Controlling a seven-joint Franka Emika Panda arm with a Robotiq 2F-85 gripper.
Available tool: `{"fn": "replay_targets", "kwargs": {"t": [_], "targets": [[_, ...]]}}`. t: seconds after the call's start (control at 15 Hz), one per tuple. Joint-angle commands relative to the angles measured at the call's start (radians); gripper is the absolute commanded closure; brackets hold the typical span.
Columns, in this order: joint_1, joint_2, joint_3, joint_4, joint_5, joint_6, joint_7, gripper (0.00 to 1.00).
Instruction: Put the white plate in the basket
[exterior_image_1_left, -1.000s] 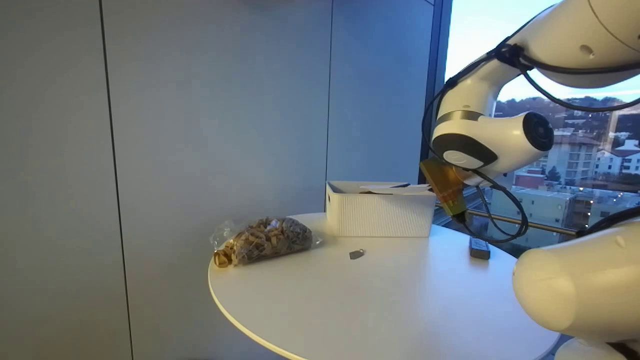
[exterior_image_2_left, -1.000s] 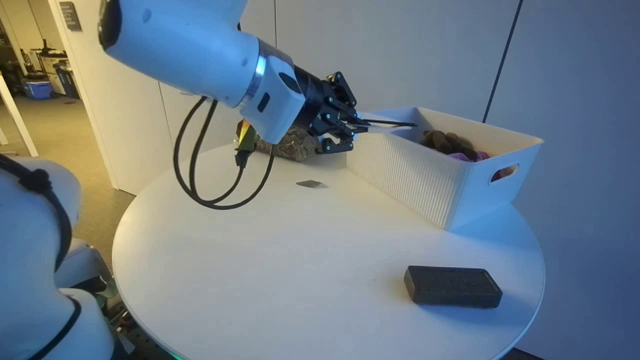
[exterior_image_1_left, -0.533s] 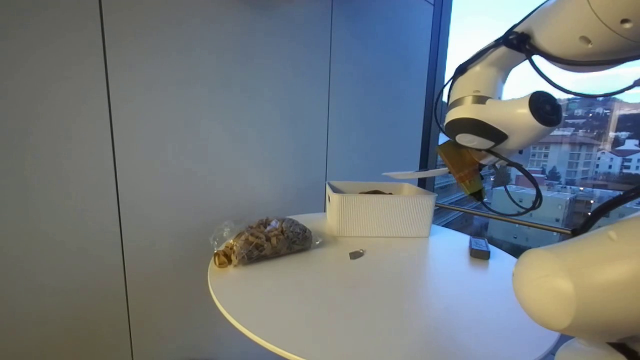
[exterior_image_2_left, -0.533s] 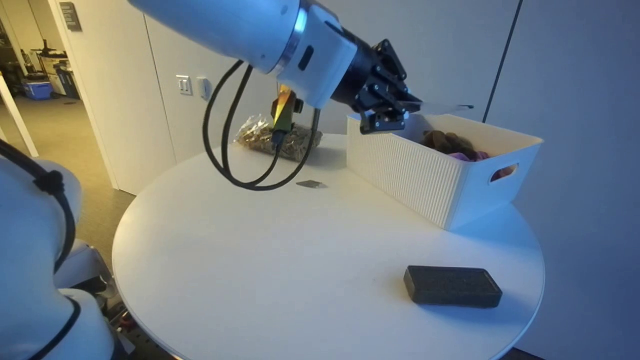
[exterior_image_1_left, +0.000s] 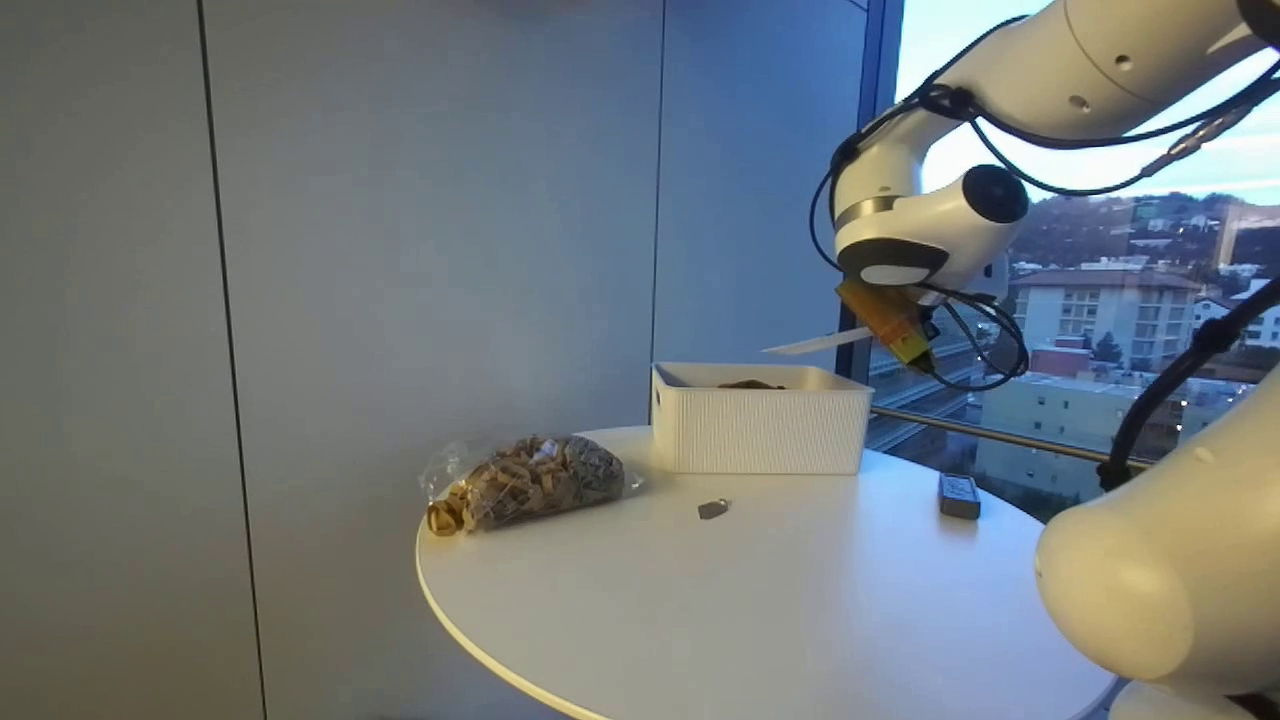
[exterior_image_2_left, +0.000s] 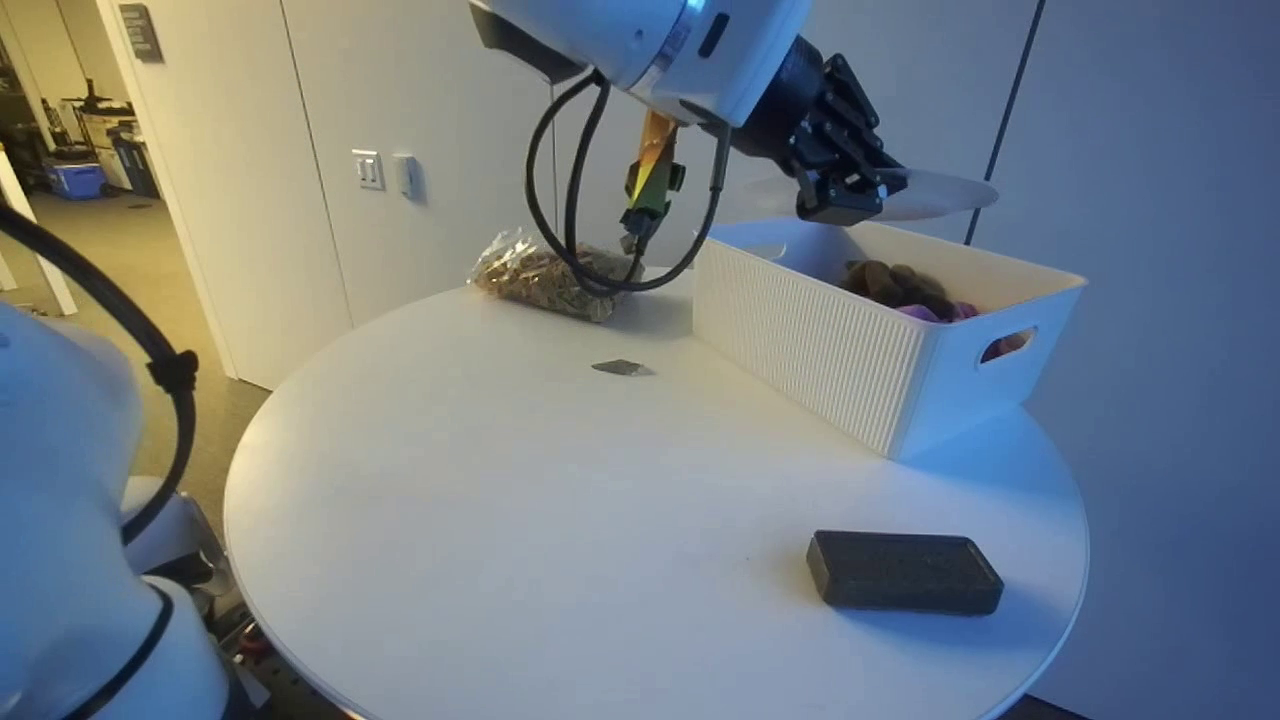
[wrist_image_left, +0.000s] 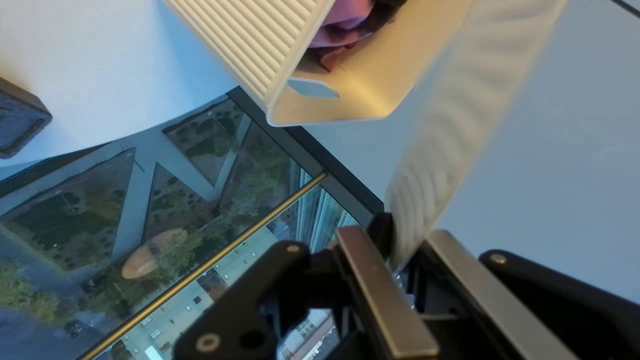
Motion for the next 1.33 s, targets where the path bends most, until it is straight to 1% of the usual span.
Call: {"fn": "replay_targets", "kwargs": {"t": [0.0, 0.07, 0.13, 0.2, 0.27, 0.4, 0.47, 0.53, 0.6, 0.67, 0.73, 0.8, 0.93, 1.0, 1.07, 1.13, 1.27], "targets": [[0.074, 0.121, -0.059, 0.163, 0.117, 0.090, -0.156, 0.93], [0.091, 0.139, -0.076, 0.194, 0.153, 0.101, -0.200, 0.93], [0.104, 0.150, -0.091, 0.225, 0.186, 0.106, -0.234, 0.68], [0.112, 0.159, -0.101, 0.254, 0.207, 0.116, -0.259, 0.67], [0.124, 0.158, -0.112, 0.268, 0.234, 0.125, -0.286, 0.61], [0.143, 0.145, -0.135, 0.286, 0.288, 0.140, -0.345, 0.46], [0.153, 0.138, -0.146, 0.293, 0.314, 0.154, -0.373, 0.37], [0.172, 0.119, -0.167, 0.286, 0.357, 0.157, -0.428, 0.30], [0.202, 0.090, -0.199, 0.269, 0.424, 0.154, -0.505, 0.23], [0.246, 0.064, -0.239, 0.247, 0.493, 0.154, -0.581, 0.15], [0.339, 0.031, -0.307, 0.194, 0.558, 0.167, -0.650, 0.08], [0.415, -0.008, -0.369, 0.161, 0.624, 0.189, -0.731, 0.00], [0.509, -0.094, -0.451, 0.115, 0.717, 0.261, -0.883, 0.00], [0.522, -0.133, -0.470, 0.105, 0.751, 0.307, -0.954, 0.00], [0.542, -0.179, -0.484, 0.079, 0.762, 0.350, -0.989, 0.00], [0.566, -0.061, -0.487, 0.117, 0.656, 0.306, -0.818, 0.00], [0.596, -0.103, -0.514, 0.094, 0.636, 0.317, -0.813, 0.00]]}}
